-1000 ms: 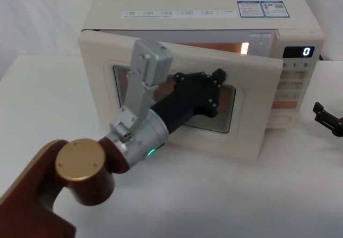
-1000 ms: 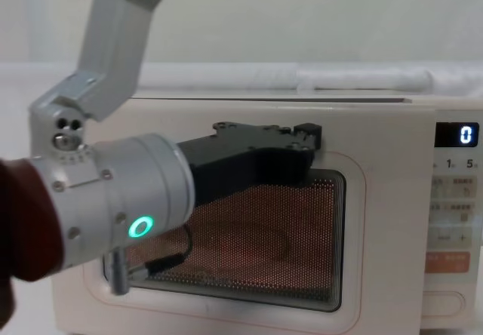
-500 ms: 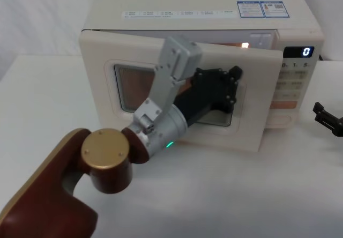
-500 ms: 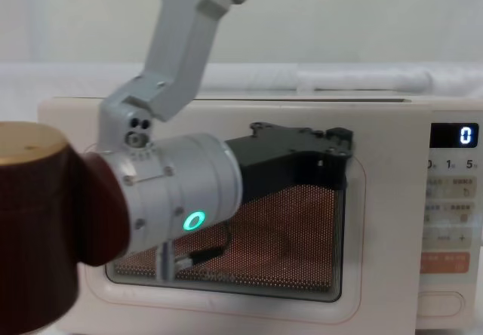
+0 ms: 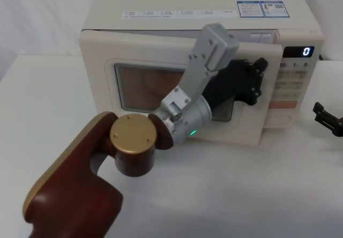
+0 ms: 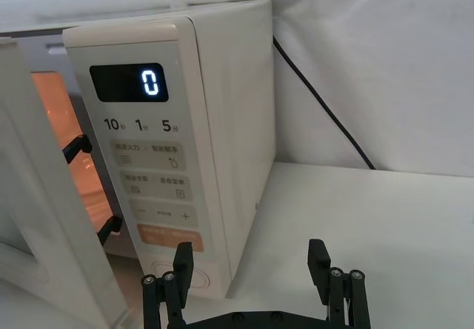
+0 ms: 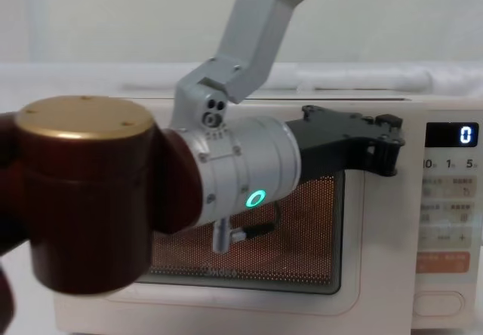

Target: Press the button to open the microwave door with one hand; close the microwave door with the other hand.

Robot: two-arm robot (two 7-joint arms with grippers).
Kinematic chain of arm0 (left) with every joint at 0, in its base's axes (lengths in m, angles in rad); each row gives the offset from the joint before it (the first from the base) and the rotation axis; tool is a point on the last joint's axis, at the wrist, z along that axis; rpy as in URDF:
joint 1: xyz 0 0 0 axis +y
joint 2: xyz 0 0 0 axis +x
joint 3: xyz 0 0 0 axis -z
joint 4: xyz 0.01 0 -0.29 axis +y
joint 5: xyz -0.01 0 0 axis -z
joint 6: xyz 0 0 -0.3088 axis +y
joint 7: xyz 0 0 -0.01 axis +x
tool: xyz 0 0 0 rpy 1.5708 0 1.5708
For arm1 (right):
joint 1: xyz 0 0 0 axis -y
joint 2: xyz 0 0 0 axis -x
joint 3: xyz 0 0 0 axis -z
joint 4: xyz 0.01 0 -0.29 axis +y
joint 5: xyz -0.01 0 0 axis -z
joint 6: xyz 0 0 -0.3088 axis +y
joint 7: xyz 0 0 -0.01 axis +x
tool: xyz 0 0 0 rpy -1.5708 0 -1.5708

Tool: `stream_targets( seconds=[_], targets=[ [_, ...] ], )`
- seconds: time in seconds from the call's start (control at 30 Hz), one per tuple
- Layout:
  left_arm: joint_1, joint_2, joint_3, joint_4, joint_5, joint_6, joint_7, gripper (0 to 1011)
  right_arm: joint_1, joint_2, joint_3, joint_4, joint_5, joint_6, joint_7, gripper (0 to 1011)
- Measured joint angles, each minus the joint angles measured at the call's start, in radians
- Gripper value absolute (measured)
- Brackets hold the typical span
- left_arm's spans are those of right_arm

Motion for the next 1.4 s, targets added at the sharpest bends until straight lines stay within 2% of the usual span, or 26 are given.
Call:
stream_targets(
  seconds=[0.27, 0.5, 0.7, 1.4],
  targets=[
    [-0.030, -0.025, 0.007, 0.036, 0.038, -0.011, 0.009, 0, 0.000, 0.000, 0.000, 0.000, 0.000, 0.000, 0.000, 1002],
    [-0.044, -0.033, 0.012, 0.055, 0.115, -0.050, 0.043, 0, 0.000, 0.000, 0.000, 0.000, 0.000, 0.000, 0.000, 1002],
    [-0.044, -0.037, 0.009, 0.061, 0.162, -0.064, 0.056, 0, 0.000, 0.000, 0.000, 0.000, 0.000, 0.000, 0.000, 1002],
    [-0.039, -0.064, -0.011, 0.080, 0.229, -0.059, 0.057, 0, 0.000, 0.000, 0.000, 0.000, 0.000, 0.000, 0.000, 1002]
  ],
)
